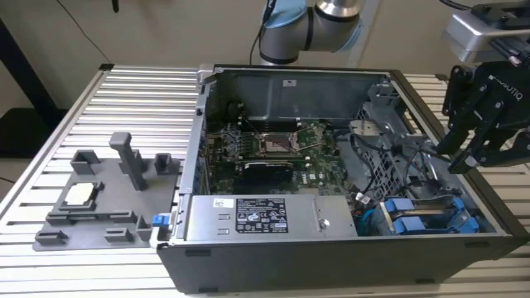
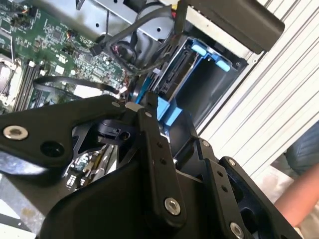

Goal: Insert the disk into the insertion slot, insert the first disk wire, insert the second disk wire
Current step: 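Insert the disk into the insertion slot, then insert the first disk wire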

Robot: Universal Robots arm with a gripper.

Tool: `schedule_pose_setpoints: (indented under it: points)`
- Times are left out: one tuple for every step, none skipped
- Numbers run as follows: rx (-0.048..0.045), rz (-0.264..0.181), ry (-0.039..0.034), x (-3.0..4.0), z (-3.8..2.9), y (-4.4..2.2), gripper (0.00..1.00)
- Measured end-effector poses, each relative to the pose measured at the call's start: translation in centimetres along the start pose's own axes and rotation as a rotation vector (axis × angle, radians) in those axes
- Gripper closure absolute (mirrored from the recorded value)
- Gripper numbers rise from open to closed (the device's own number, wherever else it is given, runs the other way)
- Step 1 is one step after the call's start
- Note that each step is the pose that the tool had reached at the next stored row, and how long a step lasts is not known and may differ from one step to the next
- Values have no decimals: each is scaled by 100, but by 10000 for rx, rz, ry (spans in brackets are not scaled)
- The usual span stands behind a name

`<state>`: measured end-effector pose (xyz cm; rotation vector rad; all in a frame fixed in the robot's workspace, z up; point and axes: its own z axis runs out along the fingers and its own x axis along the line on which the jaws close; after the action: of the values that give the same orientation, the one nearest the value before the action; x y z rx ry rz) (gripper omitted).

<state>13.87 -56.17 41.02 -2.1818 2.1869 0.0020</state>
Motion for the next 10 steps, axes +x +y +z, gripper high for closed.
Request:
schedule_pose_setpoints:
  points:
    - [-1,-18,-5,0,4,-40,62]
    - [-3,-37,-8,0,8,-77,62]
    - [-4,-58,-11,-1,13,-111,62]
    - [-5,-79,-14,-1,19,-144,62]
    - [-7,-102,-16,-2,24,-174,62]
    - [-8,-128,-21,-2,29,-202,62]
    - [-10,-155,-25,-2,34,-231,62]
    - [-11,-180,-30,-2,39,-260,62]
    - [-12,-204,-33,-2,44,-289,62]
    - [-14,-229,-39,-2,50,-317,62]
